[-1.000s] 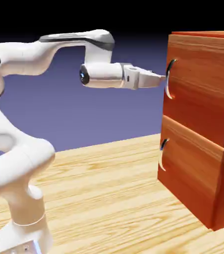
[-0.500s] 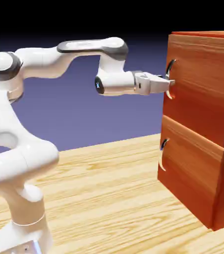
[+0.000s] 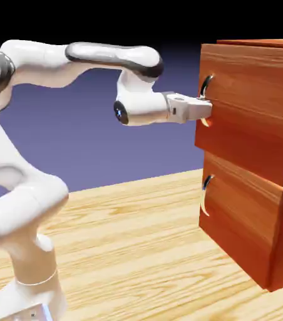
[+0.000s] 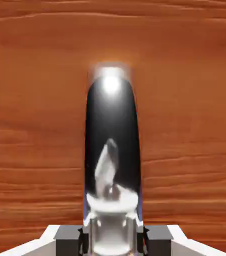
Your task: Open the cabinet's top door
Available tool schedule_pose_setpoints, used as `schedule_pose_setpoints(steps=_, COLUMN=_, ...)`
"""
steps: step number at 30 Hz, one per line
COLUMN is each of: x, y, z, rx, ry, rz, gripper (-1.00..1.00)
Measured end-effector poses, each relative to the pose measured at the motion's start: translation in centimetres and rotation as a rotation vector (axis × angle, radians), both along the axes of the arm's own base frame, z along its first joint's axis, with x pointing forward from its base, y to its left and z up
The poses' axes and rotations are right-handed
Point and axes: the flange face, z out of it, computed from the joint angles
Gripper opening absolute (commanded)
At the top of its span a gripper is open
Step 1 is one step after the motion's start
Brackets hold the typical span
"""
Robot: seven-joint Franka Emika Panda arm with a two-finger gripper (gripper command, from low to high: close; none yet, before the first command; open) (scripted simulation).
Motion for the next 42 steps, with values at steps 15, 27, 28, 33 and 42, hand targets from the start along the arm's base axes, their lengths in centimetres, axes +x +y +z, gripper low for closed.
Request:
schedule_pose_setpoints(steps=15, x=-6.8, y=-5.6, z=0.0, rx=-0.001, ry=0.001, rz=0.261, gripper=-1.0)
schedule_pose_setpoints(steps=27, x=-11.9, y=-12.6, z=0.0, rx=0.001, ry=0.001, rz=0.519, gripper=-1.0)
schedule_pose_setpoints(steps=28, x=-12.3, y=-13.3, z=0.0, rx=0.001, ry=0.001, rz=0.542, gripper=-1.0)
schedule_pose_setpoints(steps=33, x=-13.9, y=-17.0, z=0.0, rx=0.001, ry=0.001, rz=0.662, gripper=-1.0)
schedule_pose_setpoints(steps=42, x=-15.8, y=-24.7, z=0.0, rx=0.0, ry=0.001, rz=0.894, gripper=-1.0)
